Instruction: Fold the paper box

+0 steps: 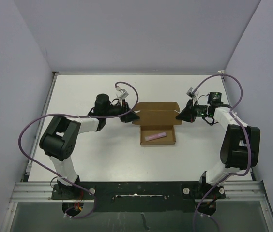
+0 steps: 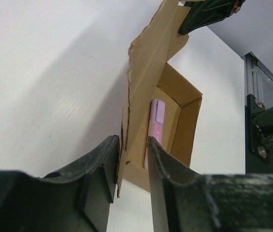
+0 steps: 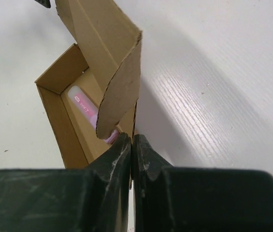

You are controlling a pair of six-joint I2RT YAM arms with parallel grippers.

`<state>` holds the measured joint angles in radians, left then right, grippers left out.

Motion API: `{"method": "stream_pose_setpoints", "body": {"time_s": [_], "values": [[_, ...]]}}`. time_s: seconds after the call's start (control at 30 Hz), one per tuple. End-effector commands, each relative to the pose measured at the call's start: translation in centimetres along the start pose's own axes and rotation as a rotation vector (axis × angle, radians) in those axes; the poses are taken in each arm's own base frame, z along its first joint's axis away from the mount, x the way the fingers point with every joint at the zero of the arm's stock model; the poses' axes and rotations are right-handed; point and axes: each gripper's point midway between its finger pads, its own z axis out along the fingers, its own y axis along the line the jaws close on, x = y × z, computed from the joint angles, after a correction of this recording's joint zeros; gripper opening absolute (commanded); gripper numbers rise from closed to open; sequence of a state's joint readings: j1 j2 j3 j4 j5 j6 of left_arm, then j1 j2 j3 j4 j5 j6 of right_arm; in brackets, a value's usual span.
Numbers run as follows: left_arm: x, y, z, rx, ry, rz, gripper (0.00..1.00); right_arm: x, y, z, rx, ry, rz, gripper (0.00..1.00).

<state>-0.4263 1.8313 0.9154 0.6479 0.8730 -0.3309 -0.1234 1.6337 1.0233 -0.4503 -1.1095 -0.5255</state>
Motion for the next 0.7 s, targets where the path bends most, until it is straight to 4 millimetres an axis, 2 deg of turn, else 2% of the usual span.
{"method": "stream_pose_setpoints", "body": {"time_s": [0.0, 0.1, 0.27, 0.53, 0.67], "values": [[-3.8, -1.6, -1.7, -0.009, -0.096, 0.026, 0.31, -2.5, 0.6, -0.8, 0.019, -0.043, -0.125, 0.00], [-3.7, -1.8, -2.2, -0.032, -0.096, 0.006, 0.35, -2.5, 0.7, -0.9, 0.024, -0.043, -0.126, 0.00], [-3.2, -1.7, -2.8, -0.080, -0.093, -0.015, 0.36, -2.5, 0.7, -0.8, 0.032, -0.041, -0.123, 0.00], [-3.3, -1.6, -2.4, -0.086, -0.074, -0.014, 0.25, -2.3, 0.8, -0.6, 0.031, -0.031, -0.125, 0.00], [-3.2, -1.5, -2.1, -0.083, -0.067, -0.015, 0.25, -2.2, 0.8, -0.5, 0.030, -0.030, -0.122, 0.00]]}}
